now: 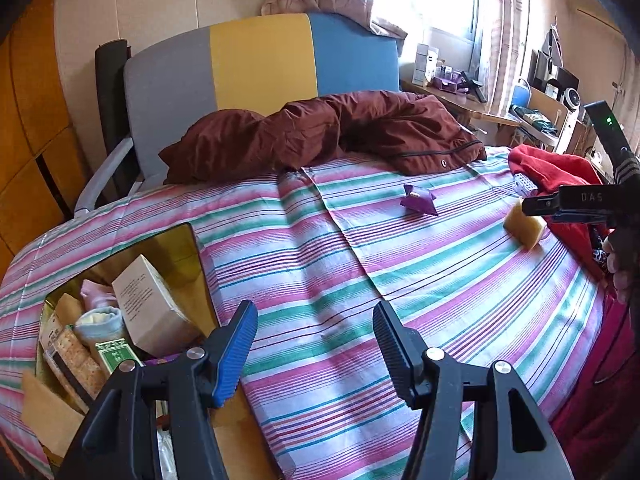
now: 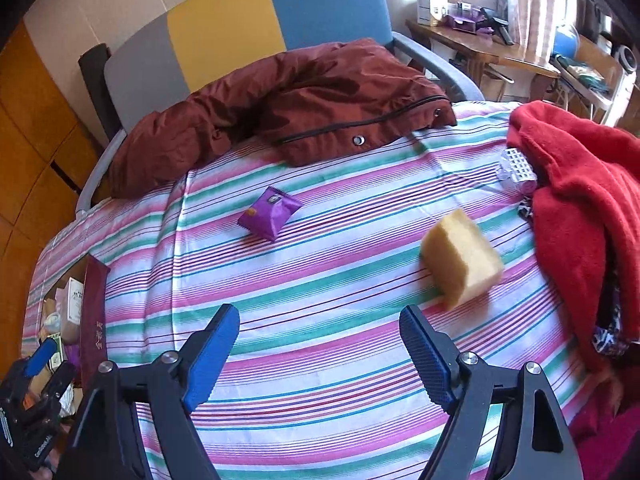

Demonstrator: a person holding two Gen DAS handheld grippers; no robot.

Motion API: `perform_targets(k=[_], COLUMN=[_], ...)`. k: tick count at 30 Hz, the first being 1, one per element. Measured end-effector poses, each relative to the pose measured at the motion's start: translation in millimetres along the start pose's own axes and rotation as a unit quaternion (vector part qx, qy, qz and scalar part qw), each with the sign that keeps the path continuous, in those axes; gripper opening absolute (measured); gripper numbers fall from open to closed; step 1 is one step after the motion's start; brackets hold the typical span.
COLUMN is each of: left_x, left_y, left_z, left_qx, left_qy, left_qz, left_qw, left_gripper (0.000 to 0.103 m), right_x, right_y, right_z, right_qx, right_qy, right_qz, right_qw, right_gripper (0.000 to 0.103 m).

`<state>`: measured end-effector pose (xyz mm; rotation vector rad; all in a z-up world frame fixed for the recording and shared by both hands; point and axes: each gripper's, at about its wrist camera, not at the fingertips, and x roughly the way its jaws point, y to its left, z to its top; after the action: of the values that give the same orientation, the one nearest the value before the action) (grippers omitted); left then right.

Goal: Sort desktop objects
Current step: 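Move both tools back from the tray toward the last sponge and packet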

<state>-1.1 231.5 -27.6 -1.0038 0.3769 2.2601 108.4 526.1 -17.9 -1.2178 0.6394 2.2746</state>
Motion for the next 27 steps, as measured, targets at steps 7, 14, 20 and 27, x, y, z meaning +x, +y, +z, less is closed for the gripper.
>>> perform_targets(k=[7, 14, 20, 27], left_x=[7.7, 10.6, 10.7, 12.4], left_y=[-4.1, -5.3, -6.4, -6.0], left_z=[-3.0, -3.6, -3.6, -4.1], left_qx=[0.003, 0.004, 0.006, 0.004], left_qy=[0.013, 0.016, 0.017, 0.019], left_qz=[-0.005, -0.006, -0.007, -0.005], left_qw=[0.9999, 0.9998, 0.9998, 0.9998], left_gripper=[0.061, 0.061, 0.061, 0.061], right_x=[-0.5, -4.0, -5.5, -6.9], right_y=[-17.4, -34.5, -49.5, -67.2], right_z=[3.0, 7.0, 11.4, 24.2], right_qx=[0.029, 0.053, 0.073, 0.091], right_qy=[0.000, -0.004, -0.006, -0.020], right_qz=[-0.001, -0.006, -0.012, -0.023], right_qw=[1.000, 0.999, 0.997, 0.995], right_gripper=[0.083, 0.083, 0.083, 0.083])
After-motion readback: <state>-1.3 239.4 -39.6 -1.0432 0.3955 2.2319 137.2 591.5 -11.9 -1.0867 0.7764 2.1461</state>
